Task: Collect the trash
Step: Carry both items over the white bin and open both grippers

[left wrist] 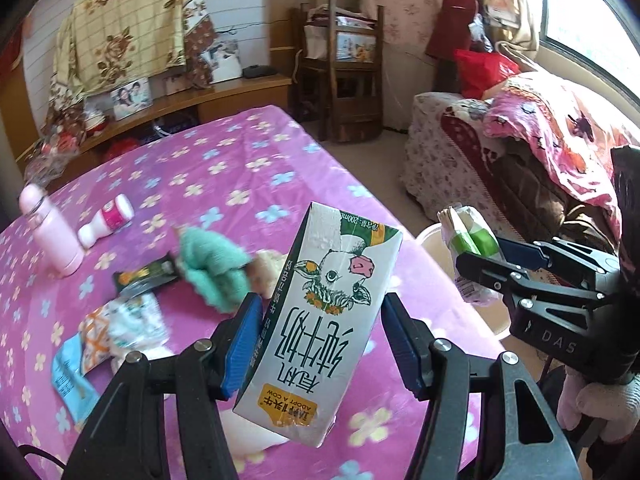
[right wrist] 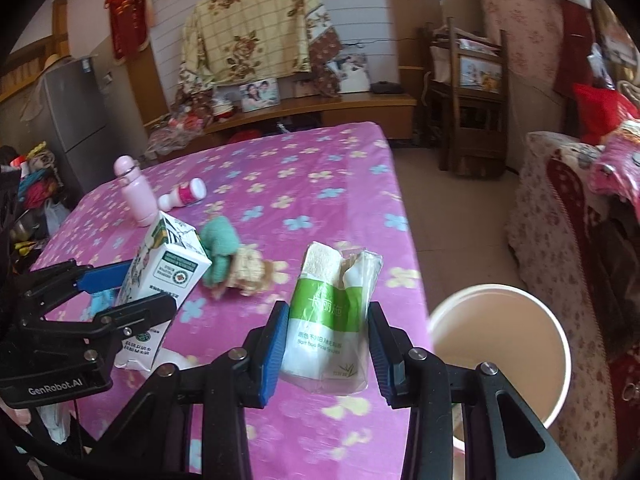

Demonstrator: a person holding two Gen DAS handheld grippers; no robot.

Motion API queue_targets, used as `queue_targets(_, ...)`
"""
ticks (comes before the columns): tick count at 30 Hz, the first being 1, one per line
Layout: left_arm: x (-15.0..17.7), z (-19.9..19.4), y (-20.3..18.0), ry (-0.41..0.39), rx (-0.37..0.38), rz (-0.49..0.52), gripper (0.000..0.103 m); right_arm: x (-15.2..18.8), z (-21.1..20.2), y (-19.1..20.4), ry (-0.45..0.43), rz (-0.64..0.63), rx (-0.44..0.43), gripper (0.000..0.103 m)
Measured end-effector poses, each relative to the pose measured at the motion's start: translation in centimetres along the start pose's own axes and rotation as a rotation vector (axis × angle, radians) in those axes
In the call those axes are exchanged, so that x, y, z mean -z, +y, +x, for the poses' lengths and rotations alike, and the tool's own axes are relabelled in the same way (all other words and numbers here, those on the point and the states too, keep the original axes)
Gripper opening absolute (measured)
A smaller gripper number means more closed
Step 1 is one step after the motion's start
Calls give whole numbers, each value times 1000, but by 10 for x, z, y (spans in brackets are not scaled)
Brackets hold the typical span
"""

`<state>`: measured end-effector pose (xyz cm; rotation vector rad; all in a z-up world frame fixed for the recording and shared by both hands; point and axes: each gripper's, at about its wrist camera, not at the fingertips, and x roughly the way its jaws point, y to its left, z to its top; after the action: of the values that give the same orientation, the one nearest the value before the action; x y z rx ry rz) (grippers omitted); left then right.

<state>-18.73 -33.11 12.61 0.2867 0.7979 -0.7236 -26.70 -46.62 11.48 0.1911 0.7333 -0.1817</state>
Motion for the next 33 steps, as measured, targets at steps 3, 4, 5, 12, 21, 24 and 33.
queue_targets(3, -6, 7, -17, 3, 19, 14, 63, 3, -4, -19, 2, 27, 18, 41)
queue_targets(4, -7, 10, -23, 3, 26, 19, 63, 5, -6, -27, 1, 38, 27, 41)
queue_targets(5, -9, 13, -29, 5, 32, 24, 63, 6, -7, -32, 1, 45, 33, 41)
queue_targets(12, -19, 33, -63, 26, 84, 40, 63, 14, -14, -72, 9, 96, 87, 41)
queue_targets(21, -27, 58, -94, 54, 140, 36, 63, 24, -14, -109, 17, 149, 129, 41)
queue_targets(24, -28, 66, -100, 65, 154, 25, 63, 29, -13, -120, 27, 167, 139, 41)
queue_targets(33, -28, 90, -114, 114, 201, 3, 62, 42, 5, -149, 67, 220, 168, 42)
